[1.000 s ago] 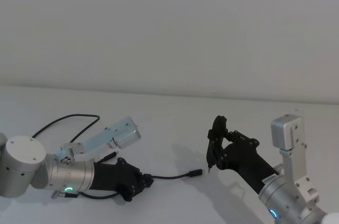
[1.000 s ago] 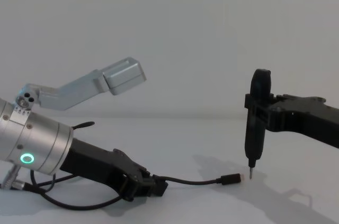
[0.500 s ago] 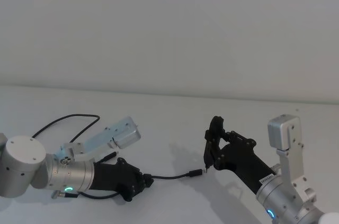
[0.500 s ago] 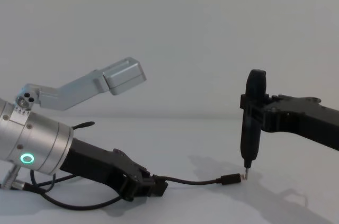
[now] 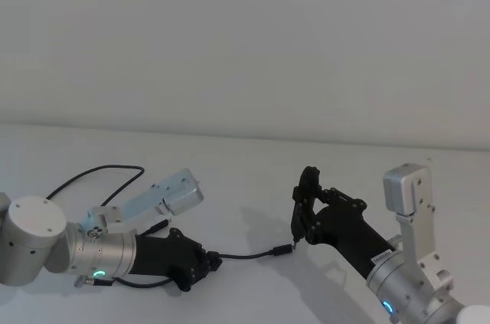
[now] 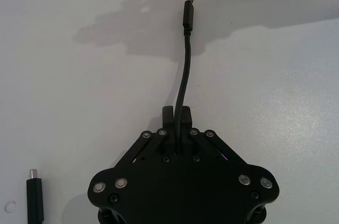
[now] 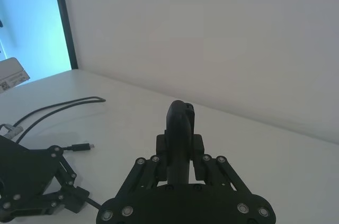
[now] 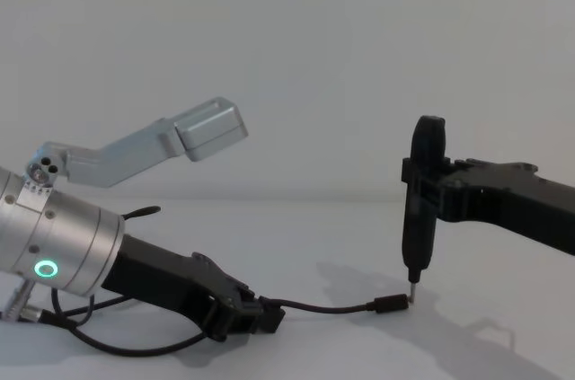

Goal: Pick up the data cable with the one hand.

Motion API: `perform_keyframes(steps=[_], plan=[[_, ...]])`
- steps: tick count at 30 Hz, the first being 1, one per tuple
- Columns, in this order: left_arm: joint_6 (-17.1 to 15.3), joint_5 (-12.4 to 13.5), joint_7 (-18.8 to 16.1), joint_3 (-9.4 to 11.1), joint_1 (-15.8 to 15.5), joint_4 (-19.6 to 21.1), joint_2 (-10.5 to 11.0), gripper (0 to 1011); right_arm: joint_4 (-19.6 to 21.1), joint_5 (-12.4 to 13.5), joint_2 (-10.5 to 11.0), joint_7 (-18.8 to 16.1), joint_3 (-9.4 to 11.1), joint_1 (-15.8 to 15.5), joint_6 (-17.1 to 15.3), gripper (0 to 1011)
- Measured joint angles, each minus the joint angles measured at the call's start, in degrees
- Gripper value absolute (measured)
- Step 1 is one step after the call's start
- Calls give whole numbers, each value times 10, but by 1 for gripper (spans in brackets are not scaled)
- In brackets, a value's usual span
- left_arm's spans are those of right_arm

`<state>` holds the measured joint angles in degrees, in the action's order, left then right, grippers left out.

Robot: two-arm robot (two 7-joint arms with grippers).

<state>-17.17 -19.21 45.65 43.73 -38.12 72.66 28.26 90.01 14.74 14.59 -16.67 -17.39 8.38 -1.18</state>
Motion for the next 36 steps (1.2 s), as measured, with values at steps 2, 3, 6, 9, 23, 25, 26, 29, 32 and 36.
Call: perform_keyframes(steps=[2,3,6,9,23,25,26,29,32,36], plan=[[0,0,0,0,0,0,0,64,0,0,0,0,0,0,0,275],[0,0,0,0,0,0,0,62,-1,0,-1,0,0,1,0,274],[0,0,0,0,0,0,0,62,-1,0,-1,0,-1,1,0,275],[0,0,0,0,0,0,0,64,-1,0,-1,0,-1,2,0,274],[0,0,0,0,0,0,0,64,-2,0,-2,1,-2,3,1,275],[0,0,0,0,0,0,0,62,-2,0,-2,1,-2,3,1,275],[0,0,0,0,0,0,0,64,-2,0,-2,1,-2,3,1,274],[0,0,0,0,0,0,0,62,-2,0,-2,1,-2,3,1,275],[0,0,0,0,0,0,0,62,-2,0,-3,1,-2,3,1,275],[0,0,0,0,0,0,0,64,-2,0,-3,1,-2,3,1,274]])
